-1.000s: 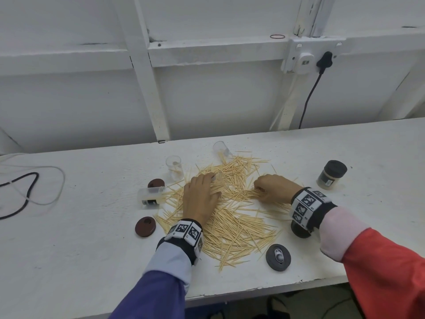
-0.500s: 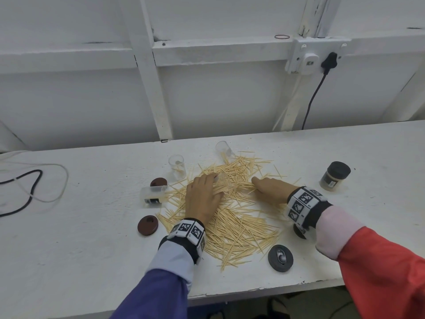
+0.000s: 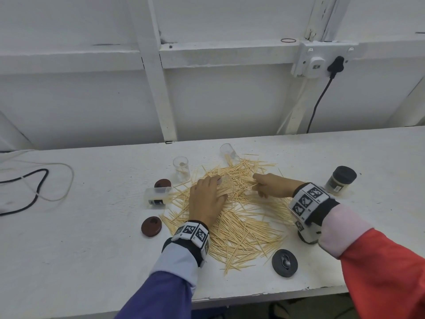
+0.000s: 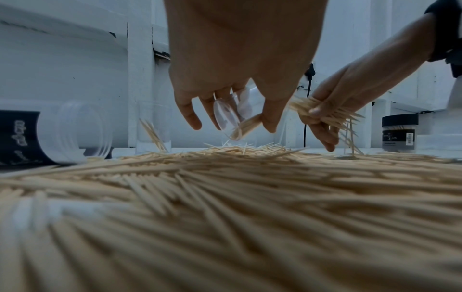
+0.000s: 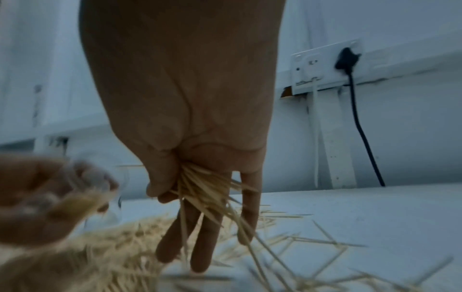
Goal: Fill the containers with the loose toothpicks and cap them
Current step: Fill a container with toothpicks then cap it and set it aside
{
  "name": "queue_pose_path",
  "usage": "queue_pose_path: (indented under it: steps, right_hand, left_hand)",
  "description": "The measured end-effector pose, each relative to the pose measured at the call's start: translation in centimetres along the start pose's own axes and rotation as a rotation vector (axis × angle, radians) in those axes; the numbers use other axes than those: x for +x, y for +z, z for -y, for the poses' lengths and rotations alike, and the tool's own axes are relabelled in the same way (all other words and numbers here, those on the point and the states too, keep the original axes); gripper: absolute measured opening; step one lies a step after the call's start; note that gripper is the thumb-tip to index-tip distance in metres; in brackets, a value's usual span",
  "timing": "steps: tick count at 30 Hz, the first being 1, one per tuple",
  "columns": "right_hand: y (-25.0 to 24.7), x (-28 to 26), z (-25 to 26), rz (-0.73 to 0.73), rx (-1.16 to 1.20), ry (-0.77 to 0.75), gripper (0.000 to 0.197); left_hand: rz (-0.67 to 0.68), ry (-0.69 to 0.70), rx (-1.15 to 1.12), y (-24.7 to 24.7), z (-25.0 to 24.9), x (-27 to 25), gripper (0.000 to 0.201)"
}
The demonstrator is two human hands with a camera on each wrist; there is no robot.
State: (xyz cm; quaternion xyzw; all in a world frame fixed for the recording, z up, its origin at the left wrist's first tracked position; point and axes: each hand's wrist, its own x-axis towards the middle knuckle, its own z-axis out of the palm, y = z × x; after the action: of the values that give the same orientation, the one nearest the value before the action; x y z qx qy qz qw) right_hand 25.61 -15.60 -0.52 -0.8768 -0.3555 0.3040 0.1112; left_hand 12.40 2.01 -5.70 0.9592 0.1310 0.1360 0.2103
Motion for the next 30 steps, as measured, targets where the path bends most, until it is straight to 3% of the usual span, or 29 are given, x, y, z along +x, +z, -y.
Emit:
queue_pose_path:
  steps: [6,12,16,20,25,30]
  right_hand:
    - [-0.8,-0.4,1.1,-0.142,0.411,-0.093,0.017]
    - [-0.2,0.8,2.8,-0.255,1.096,-0.224,0.022]
    - [0.5,2.1,4.2,-0.324,1.404,-0.246,0.025]
    - [1.5,3.3,5.8,-0.45,1.512,-0.239,0.027]
    - [3.0,4.3,7.0,-0.643,1.412,-0.184,0.042]
    - [3.9,4.8,7.2,-0.68,1.362,-0.143,0.056]
  left_hand:
    - [-0.02,-0.012,-0.014,0.1,0.0,0.0,0.047]
    - [-0.017,-0.006,-0.045,0.0,-0.2,0.1,0.038]
    - [-0.002,-0.007,-0.065,0.0,-0.3,0.0,0.04]
    - [0.015,0.003,-0.087,0.1,-0.2,0.0,0.038]
    - [0.022,-0.046,-0.148,0.0,-0.2,0.0,0.035]
    - [0.031,-0.027,-0.138,0.1,-0.3,-0.1,0.045]
